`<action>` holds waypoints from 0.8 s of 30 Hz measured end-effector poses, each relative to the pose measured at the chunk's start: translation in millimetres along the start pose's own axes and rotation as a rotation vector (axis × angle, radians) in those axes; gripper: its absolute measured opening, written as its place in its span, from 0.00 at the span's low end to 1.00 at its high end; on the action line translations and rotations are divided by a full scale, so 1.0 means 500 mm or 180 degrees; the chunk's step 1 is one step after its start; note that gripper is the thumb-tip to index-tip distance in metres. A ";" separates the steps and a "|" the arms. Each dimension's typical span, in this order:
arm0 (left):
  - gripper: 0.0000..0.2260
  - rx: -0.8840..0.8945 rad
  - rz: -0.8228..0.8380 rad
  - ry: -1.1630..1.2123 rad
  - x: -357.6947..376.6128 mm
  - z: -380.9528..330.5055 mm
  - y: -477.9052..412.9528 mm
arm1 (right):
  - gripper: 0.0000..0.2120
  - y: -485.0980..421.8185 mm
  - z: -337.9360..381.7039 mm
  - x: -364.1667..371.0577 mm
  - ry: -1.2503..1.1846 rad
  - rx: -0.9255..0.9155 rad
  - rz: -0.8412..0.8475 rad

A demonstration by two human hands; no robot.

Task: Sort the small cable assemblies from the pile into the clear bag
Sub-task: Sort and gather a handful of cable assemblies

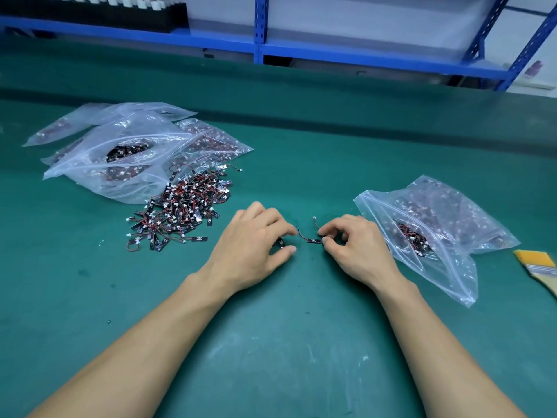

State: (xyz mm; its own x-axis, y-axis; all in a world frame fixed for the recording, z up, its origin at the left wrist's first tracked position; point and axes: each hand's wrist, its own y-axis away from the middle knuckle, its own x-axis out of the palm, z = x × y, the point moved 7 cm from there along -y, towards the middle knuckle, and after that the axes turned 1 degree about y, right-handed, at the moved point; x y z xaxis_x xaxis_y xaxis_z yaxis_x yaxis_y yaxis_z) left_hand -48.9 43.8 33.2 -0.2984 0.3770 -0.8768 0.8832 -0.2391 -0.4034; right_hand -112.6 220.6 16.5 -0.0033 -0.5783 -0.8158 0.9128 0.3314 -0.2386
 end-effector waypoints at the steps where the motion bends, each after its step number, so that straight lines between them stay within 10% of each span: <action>1: 0.16 0.0141 0.0070 0.0006 0.006 -0.015 -0.001 | 0.09 0.000 0.001 0.000 -0.0005 -0.0014 0.0002; 13: 0.33 0.0490 0.0624 -0.0274 0.062 -0.059 0.007 | 0.09 0.001 0.006 0.002 -0.0122 -0.0099 0.0065; 24: 0.18 0.0136 0.0104 0.0411 -0.008 0.011 0.012 | 0.10 0.002 0.008 0.005 -0.0677 -0.0097 -0.0038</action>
State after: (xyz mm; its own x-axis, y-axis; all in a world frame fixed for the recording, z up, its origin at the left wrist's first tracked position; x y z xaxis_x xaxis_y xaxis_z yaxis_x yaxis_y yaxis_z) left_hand -44.3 35.9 32.8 -0.2184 0.4797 -0.8498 0.8747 -0.2899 -0.3885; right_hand -109.8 216.5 16.4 0.0751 -0.7257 -0.6839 0.9004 0.3441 -0.2662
